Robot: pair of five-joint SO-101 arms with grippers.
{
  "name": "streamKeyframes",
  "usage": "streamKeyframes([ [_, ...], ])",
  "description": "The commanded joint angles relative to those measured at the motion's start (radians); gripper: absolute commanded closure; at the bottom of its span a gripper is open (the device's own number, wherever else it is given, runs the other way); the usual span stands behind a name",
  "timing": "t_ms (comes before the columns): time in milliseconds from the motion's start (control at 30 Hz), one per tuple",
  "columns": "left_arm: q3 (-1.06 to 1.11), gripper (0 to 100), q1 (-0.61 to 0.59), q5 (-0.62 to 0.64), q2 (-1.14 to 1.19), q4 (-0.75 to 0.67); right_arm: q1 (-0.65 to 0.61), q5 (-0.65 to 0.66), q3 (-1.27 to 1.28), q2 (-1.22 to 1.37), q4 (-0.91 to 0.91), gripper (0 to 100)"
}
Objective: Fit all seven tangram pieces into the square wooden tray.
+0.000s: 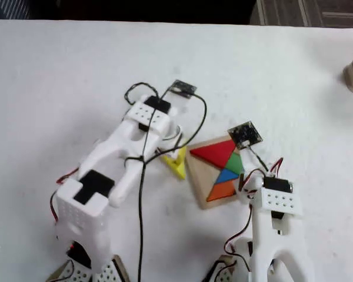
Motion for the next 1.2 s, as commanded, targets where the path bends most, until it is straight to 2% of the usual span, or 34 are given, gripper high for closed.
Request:
streamKeyframes([
  [0, -0.029, 74, 0.035, 0.06, -0.114, 0.02, -0.004, 0.015, -0.005, -0.019, -0.016, 97.9],
  [333, -0.021, 74, 0.136, 0.072, -0.154, 0.015, -0.004, 0.015, -0.005, -0.021, -0.016, 97.9],
  [667, 0.011, 74, -0.024, 0.072, -0.156, 0.014, -0.004, 0.015, -0.005, -0.021, -0.016, 97.9],
  [900, 0.155, 59, -0.035, 0.209, -0.154, -0.13, -0.004, 0.015, -0.005, -0.021, -0.016, 97.9],
  [1033, 0.163, 60, -0.058, 0.233, -0.137, -0.169, -0.004, 0.015, -0.005, -0.022, -0.016, 97.9],
  [1167, 0.092, 60, -0.104, 0.236, -0.015, -0.161, -0.002, 0.015, -0.005, -0.022, -0.015, 97.9],
])
